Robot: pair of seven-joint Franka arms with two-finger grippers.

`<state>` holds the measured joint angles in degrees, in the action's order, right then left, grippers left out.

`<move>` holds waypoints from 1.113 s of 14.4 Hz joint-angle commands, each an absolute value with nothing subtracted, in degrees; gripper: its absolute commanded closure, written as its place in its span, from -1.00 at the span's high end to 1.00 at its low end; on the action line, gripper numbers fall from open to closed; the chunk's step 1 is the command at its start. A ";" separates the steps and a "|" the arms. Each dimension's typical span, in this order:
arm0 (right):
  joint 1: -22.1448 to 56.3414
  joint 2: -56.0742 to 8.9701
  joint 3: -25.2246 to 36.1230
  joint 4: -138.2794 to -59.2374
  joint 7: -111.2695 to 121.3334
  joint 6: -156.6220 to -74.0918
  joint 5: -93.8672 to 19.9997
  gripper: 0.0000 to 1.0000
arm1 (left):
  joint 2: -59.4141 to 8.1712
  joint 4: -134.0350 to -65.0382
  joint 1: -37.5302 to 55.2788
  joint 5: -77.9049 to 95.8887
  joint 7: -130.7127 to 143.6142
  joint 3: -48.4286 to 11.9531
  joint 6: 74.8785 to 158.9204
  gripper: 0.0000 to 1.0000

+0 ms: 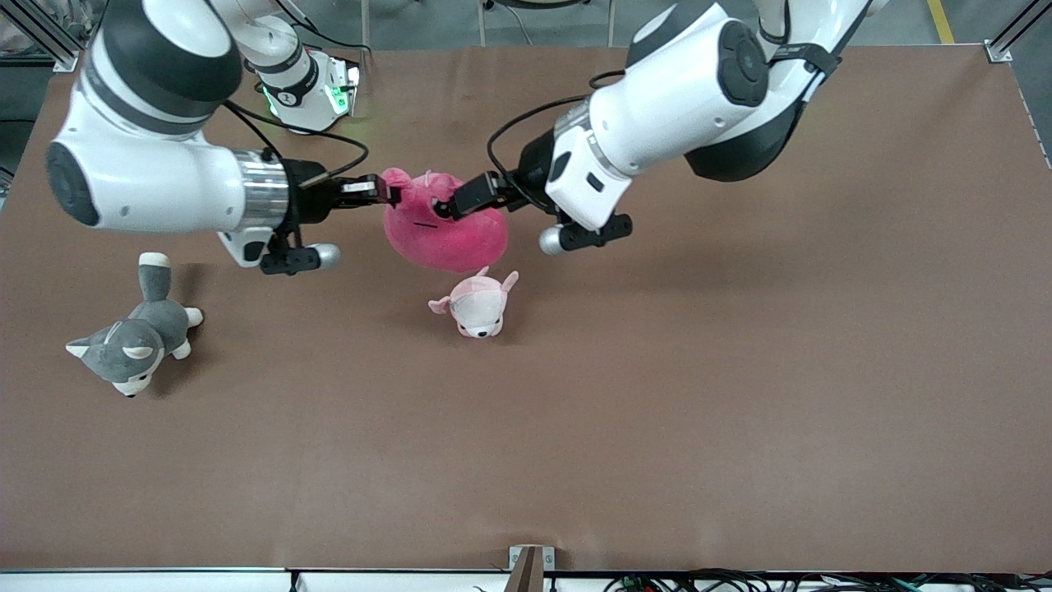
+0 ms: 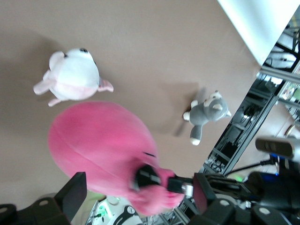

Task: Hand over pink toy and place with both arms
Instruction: 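Carry the pink toy beside the grey cat while the left gripper withdraws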

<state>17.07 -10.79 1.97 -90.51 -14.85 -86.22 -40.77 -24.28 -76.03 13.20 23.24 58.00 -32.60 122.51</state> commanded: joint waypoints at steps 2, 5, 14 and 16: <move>9.51 -10.37 1.49 -90.26 -8.99 -85.43 -38.60 -0.99 | -23.20 -76.11 8.19 14.10 58.45 -32.34 116.04 1.00; 5.64 -12.73 1.49 -89.48 -4.66 -86.04 -34.64 -0.99 | -23.20 -76.11 4.67 3.47 57.84 -32.26 111.02 1.00; -3.07 -25.56 1.58 -82.36 7.72 -87.62 -34.45 -0.99 | -23.03 -76.55 -11.50 -5.62 32.35 -31.99 98.45 1.00; -4.22 -27.50 1.58 -82.18 11.84 -88.42 -34.28 -0.99 | -22.16 -76.64 -13.09 -10.70 30.94 -31.99 96.77 1.00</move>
